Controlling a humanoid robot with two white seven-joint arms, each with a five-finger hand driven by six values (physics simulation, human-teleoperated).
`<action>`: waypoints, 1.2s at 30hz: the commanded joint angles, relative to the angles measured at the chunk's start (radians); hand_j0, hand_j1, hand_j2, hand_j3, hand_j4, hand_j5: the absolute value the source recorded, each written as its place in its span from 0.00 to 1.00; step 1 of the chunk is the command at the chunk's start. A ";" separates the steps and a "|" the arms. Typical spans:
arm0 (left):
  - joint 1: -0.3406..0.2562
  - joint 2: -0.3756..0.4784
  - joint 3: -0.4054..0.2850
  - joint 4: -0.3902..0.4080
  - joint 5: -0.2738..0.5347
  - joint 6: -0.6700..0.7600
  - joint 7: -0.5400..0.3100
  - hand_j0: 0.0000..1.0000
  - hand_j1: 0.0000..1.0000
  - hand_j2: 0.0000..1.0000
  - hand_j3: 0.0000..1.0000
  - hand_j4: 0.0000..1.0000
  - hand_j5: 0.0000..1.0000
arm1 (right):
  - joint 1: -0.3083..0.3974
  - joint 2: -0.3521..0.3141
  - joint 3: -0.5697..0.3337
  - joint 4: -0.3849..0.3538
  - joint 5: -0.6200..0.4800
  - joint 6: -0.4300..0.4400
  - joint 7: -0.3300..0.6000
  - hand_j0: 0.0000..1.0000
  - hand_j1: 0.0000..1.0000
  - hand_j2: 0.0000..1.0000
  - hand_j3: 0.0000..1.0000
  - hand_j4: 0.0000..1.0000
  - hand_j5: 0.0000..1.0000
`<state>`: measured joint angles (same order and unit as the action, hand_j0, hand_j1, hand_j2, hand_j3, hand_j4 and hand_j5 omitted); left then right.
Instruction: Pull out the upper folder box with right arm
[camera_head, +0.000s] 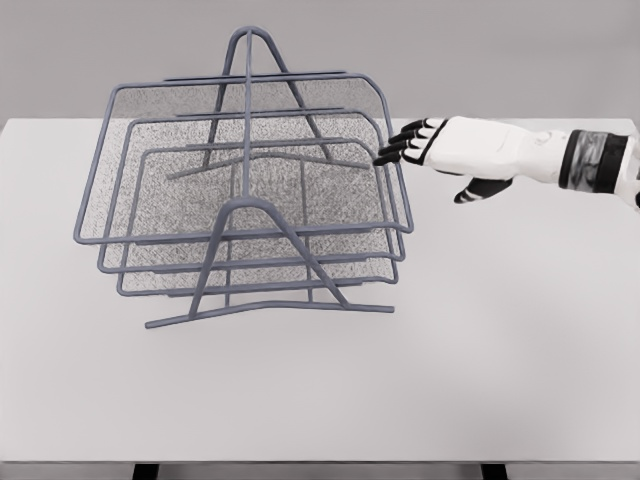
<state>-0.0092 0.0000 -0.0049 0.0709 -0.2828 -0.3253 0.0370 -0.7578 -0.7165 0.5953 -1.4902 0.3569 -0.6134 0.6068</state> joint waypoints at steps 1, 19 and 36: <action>0.000 0.000 0.000 0.000 0.001 0.000 0.000 1.00 1.00 1.00 1.00 1.00 1.00 | -0.003 0.014 0.035 0.021 -0.012 0.002 0.001 1.00 1.00 1.00 1.00 1.00 1.00; 0.000 0.000 0.000 0.000 0.001 0.000 0.000 1.00 1.00 1.00 1.00 1.00 1.00 | -0.018 -0.080 0.034 0.031 -0.026 0.002 0.001 1.00 1.00 1.00 1.00 1.00 1.00; 0.000 0.000 0.000 0.000 0.001 0.000 0.000 1.00 1.00 1.00 1.00 1.00 1.00 | -0.006 -0.221 0.027 0.030 -0.061 0.002 -0.001 1.00 1.00 1.00 1.00 1.00 1.00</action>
<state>-0.0092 0.0000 -0.0047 0.0707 -0.2827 -0.3252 0.0369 -0.7639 -0.9210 0.6237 -1.4658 0.2513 -0.6055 0.6055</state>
